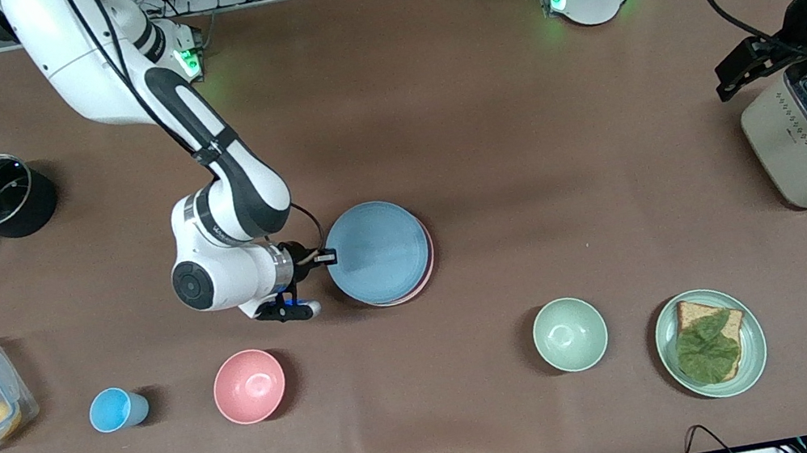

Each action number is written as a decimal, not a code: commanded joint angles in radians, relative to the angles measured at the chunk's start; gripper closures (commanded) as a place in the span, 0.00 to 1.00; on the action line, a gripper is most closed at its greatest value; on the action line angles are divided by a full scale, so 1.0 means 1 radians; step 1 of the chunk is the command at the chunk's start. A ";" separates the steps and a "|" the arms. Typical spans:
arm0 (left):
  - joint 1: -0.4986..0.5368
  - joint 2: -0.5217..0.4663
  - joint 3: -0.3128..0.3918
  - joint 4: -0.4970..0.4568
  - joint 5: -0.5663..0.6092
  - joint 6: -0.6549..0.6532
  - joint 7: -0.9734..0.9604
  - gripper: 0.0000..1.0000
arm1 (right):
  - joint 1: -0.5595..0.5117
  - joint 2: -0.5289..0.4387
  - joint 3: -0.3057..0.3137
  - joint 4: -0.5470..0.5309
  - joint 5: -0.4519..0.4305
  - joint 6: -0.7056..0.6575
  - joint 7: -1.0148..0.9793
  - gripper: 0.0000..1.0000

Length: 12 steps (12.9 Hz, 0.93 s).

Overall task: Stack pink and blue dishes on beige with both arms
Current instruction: 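Lower the blue plate onto the pink plate and open the right gripper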

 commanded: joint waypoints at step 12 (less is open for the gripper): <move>-0.001 0.031 0.010 0.014 0.011 0.037 0.011 0.00 | -0.108 -0.076 -0.042 0.029 -0.048 -0.117 -0.017 0.00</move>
